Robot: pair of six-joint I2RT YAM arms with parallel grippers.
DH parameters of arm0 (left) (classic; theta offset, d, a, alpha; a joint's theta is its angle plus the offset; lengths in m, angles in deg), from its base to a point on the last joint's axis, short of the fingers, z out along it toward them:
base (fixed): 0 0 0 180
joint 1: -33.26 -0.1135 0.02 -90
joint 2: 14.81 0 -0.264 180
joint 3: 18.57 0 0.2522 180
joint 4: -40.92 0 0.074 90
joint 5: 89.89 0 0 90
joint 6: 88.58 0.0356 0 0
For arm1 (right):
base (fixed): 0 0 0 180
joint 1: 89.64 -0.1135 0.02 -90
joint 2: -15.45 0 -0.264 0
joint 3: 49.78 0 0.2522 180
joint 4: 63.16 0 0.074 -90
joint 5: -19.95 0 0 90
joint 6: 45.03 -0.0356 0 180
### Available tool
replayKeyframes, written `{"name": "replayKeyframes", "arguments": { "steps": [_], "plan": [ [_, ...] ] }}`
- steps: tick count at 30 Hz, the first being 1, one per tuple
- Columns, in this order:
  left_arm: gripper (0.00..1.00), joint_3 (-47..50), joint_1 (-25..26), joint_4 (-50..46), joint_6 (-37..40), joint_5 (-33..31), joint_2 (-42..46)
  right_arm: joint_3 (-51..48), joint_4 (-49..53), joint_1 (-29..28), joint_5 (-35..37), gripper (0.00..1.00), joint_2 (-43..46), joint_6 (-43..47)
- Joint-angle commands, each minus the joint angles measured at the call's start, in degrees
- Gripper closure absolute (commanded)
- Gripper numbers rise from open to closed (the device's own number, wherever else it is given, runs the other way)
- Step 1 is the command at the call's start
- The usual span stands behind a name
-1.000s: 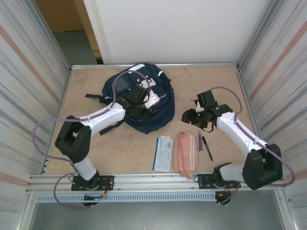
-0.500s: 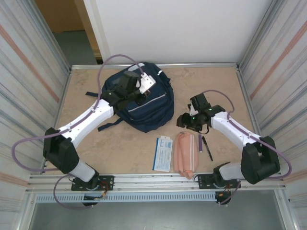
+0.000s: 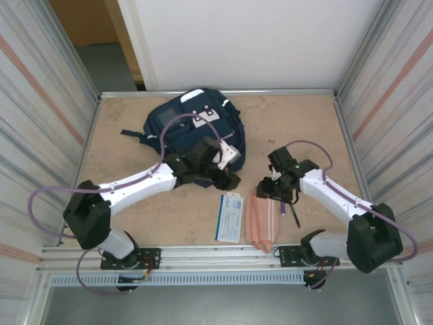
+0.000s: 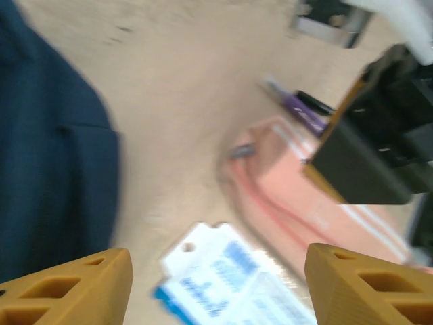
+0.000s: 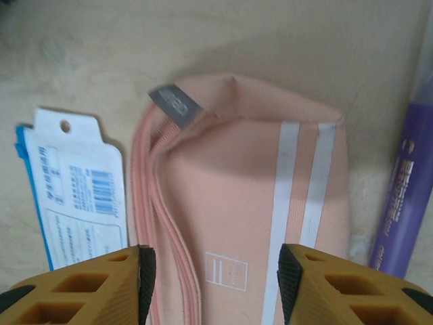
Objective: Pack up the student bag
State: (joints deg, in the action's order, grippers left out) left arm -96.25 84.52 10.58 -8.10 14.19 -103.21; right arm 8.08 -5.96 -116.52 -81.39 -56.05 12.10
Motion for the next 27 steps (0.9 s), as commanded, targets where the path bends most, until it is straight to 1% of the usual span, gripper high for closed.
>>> {"name": "replayKeyframes", "arguments": {
  "steps": [1, 3, 5, 8, 12, 15, 20, 24, 27],
  "plan": [
    [0.34, 1.2, 2.4, 2.8, -12.7, 4.4, -4.5, -0.1, -1.1, 0.2, -4.4, 0.51, 0.5, 1.1],
    [0.36, 1.6, 3.2, 4.1, -15.1, 9.0, -7.1, 0.6, -2.9, 0.2, -6.9, 0.51, -0.2, 0.6],
    [0.37, 2.8, 3.8, 5.6, -15.7, 10.3, -7.8, 1.2, -3.9, 0.1, -7.1, 0.52, -1.6, 0.3],
    [0.37, 6.0, 4.2, 9.4, -16.1, 11.9, -6.2, 1.0, -5.7, 0.7, -5.6, 0.58, -3.9, 0.4],
    [0.37, 10.3, 4.0, 14.1, -17.4, 13.0, -4.3, 0.0, -9.5, 2.8, -10.6, 0.7, -7.4, 0.6],
    [0.37, 12.7, 4.0, 18.5, -19.2, 15.6, -5.0, 0.5, -10.4, 2.7, -12.6, 0.71, -8.5, 0.7],
    [0.38, 13.9, 4.0, 21.9, -21.2, 16.8, -6.4, 0.0, -10.6, 2.6, -12.4, 0.71, -10.0, 1.0],
    [0.38, 13.6, 4.1, 22.7, -21.4, 17.6, -7.3, -1.5, -12.5, 2.4, -12.4, 0.74, -11.4, 1.6],
    [0.39, 13.1, 4.0, 22.7, -21.4, 18.3, -8.8, -2.6, -15.1, 2.2, -13.8, 0.76, -12.9, 1.3]
  ]
}}
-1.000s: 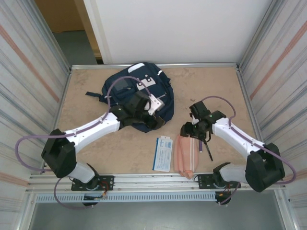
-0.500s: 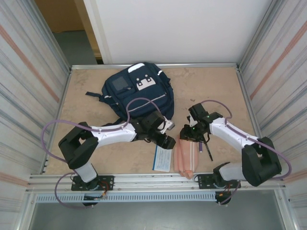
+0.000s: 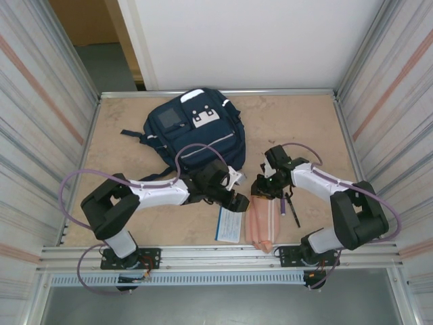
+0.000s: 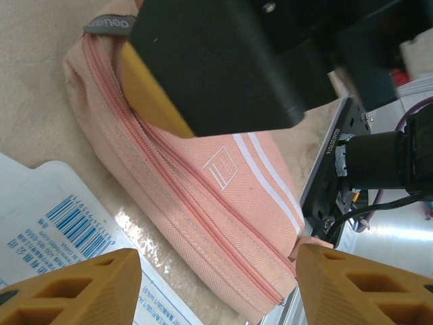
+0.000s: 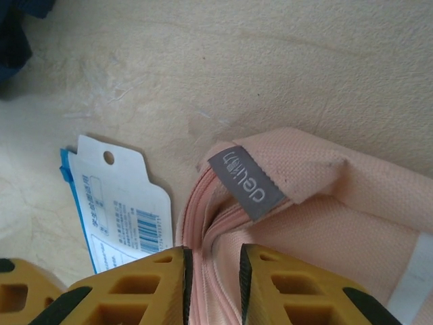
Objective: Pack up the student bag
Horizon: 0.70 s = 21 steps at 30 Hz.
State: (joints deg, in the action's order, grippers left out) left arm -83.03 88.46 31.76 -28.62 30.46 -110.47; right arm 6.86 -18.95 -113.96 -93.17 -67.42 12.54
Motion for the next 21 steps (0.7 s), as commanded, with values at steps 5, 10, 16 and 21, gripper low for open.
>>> {"name": "replayKeyframes", "arguments": {
  "steps": [5, 10, 16, 21],
  "plan": [
    [0.39, 0.2, 0.1, 3.0, -1.9, 2.3, -2.9, -2.5, -4.0, -0.5, -1.9, 0.86, -3.1, 0.9],
    [0.38, 0.2, 0.1, 4.0, -3.2, 2.1, -3.6, -2.5, -4.5, 0.5, -5.6, 1.0, -0.4, 0.0],
    [0.34, -0.5, -1.3, 1.3, -1.5, 1.6, -1.2, -0.6, -4.6, 1.7, -11.2, 1.0, 8.6, -2.1],
    [0.33, -4.6, -2.4, -7.0, 4.0, -1.6, -2.1, 1.3, -4.9, 2.1, -13.4, 1.0, 14.7, -3.6]
  ]
}}
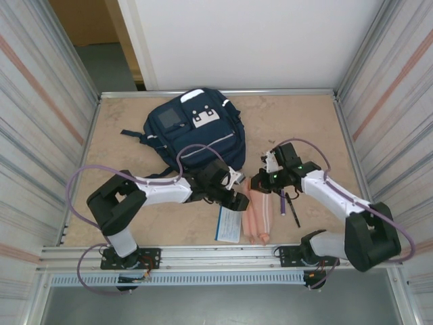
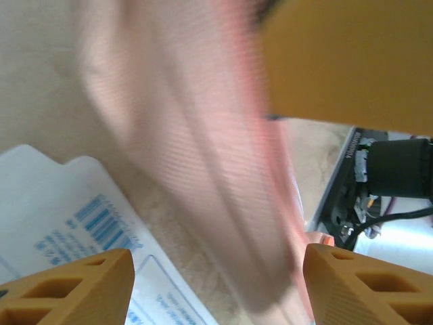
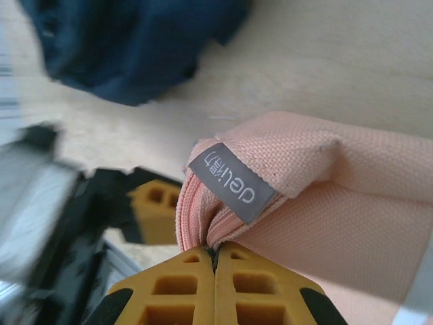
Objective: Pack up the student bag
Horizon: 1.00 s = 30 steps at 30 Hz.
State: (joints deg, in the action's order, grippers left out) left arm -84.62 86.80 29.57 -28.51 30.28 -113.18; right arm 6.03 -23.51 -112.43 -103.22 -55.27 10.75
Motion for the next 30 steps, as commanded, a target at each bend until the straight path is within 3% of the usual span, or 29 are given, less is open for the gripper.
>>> {"name": "replayKeyframes", "arguments": {
  "steps": [1, 3, 4, 8, 9, 19, 22, 27, 30],
  "plan": [
    [0.34, -3.3, -1.1, -4.2, 3.7, -0.6, 0.0, 2.5, -0.6, 0.7, -4.2, 1.0, 3.1, -2.2],
    [0.37, -2.6, -1.3, -1.1, 3.0, 0.6, 0.3, 3.5, 0.3, 0.7, -5.3, 1.0, 3.4, -2.9],
    [0.45, -2.0, -1.4, 1.0, 3.4, 1.3, 1.0, 3.8, 0.4, 0.7, -5.9, 1.0, 3.7, -3.2],
    [0.96, -1.7, -1.7, 4.6, 7.8, 5.9, 3.5, 4.1, 0.5, 1.0, -6.6, 1.0, 5.3, -2.4],
    [1.0, -1.6, -2.0, 5.2, 8.3, 7.2, 4.1, 4.1, 0.7, 1.4, -6.6, 1.0, 5.4, -2.0],
    [1.0, 2.8, -6.2, 11.3, 9.5, 18.8, 11.8, 7.7, 10.4, 8.7, -7.3, 1.0, 3.2, 11.2],
    [1.0, 1.9, -6.3, 10.3, 10.0, 21.6, 12.2, 8.7, 9.7, 10.3, -11.0, 1.0, 3.4, 11.6],
    [1.0, 2.0, -6.4, 13.6, 8.0, 24.5, 14.8, 7.9, 7.5, 10.3, -10.7, 1.0, 5.0, 11.7],
    [1.0, 1.2, -6.3, 12.0, 7.6, 24.3, 15.8, 8.7, 6.0, 10.3, -13.8, 0.89, 5.6, 10.1]
  ]
}}
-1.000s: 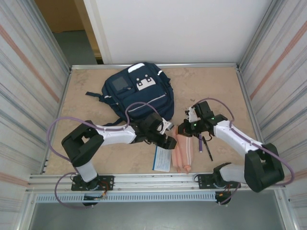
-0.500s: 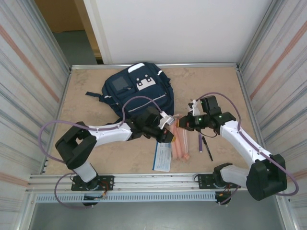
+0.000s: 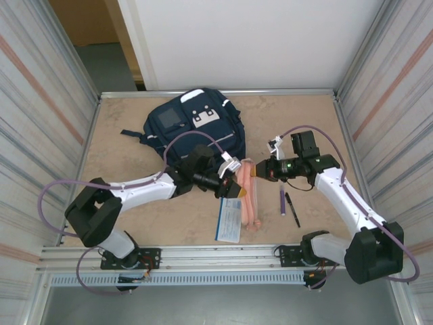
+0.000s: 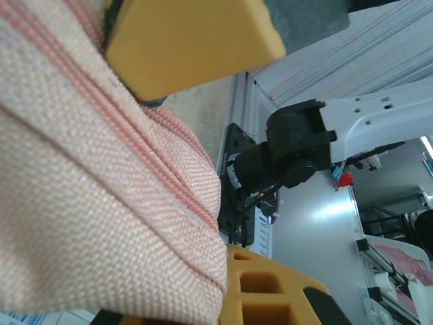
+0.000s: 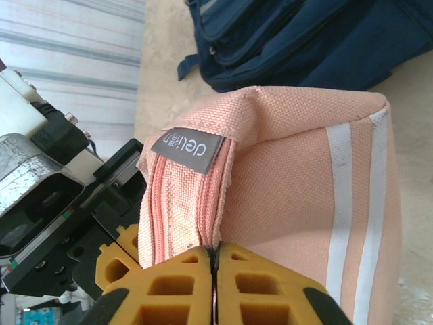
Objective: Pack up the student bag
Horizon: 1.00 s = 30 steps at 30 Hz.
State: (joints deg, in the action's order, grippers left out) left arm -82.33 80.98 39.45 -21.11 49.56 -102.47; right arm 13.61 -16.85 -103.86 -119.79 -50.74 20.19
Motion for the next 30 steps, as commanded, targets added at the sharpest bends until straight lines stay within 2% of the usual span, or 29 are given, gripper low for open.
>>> {"name": "replayKeyframes", "arguments": {
  "steps": [1, 3, 5, 11, 14, 16, 18, 22, 25, 26, 28, 30],
  "plan": [
    [1.0, -1.4, -0.5, 1.2, 0.5, 4.3, 5.3, 1.7, -1.3, 1.6, 2.1, 0.85, 1.4, -0.4],
    [1.0, -1.5, -0.7, -0.2, 1.2, 2.8, 6.4, 3.3, -1.6, 1.2, 3.8, 0.67, 2.4, -2.3],
    [1.0, -1.4, -1.2, -1.5, 1.3, 0.8, 7.6, 4.4, -1.6, 1.0, 6.0, 0.56, 4.2, -2.9],
    [1.0, -1.7, -3.0, -7.0, 4.4, -2.2, 11.3, 5.4, -1.7, 0.8, 11.2, 0.46, 8.0, -2.9],
    [1.0, -1.7, -3.2, -10.4, 10.2, -1.4, 12.3, 6.1, -2.6, 0.4, 11.2, 0.44, 7.3, -2.1],
    [1.0, -2.1, -2.4, -16.1, 19.4, -2.7, 12.3, 7.6, -2.6, 0.2, 10.2, 0.0, 6.4, 1.7],
    [1.0, -3.1, -1.5, -23.5, 27.0, -7.4, 11.8, 9.8, -0.3, -0.6, 11.6, 0.01, 5.8, 7.5],
    [1.0, -6.4, -1.7, -34.0, 39.5, -8.4, 11.4, 12.3, 3.7, -3.0, 20.7, 0.01, 7.3, 16.7],
    [1.0, -5.8, -1.6, -36.7, 52.6, -5.2, 13.2, 12.5, 4.8, -2.2, 40.9, 0.01, 9.1, 12.0],
    [1.0, -6.2, -1.7, -37.8, 54.7, -5.6, 13.6, 12.7, 6.2, -1.2, 40.2, 0.01, 11.1, 13.3],
    [1.0, -8.6, -2.1, -42.3, 58.2, -5.1, 13.4, 12.2, 6.7, 0.2, 27.1, 0.01, 12.8, 18.9],
    [1.0, -11.3, -2.4, -47.6, 62.0, -4.7, 12.4, 12.6, 7.4, -0.7, 14.5, 0.01, 13.1, 20.4]
  ]
}}
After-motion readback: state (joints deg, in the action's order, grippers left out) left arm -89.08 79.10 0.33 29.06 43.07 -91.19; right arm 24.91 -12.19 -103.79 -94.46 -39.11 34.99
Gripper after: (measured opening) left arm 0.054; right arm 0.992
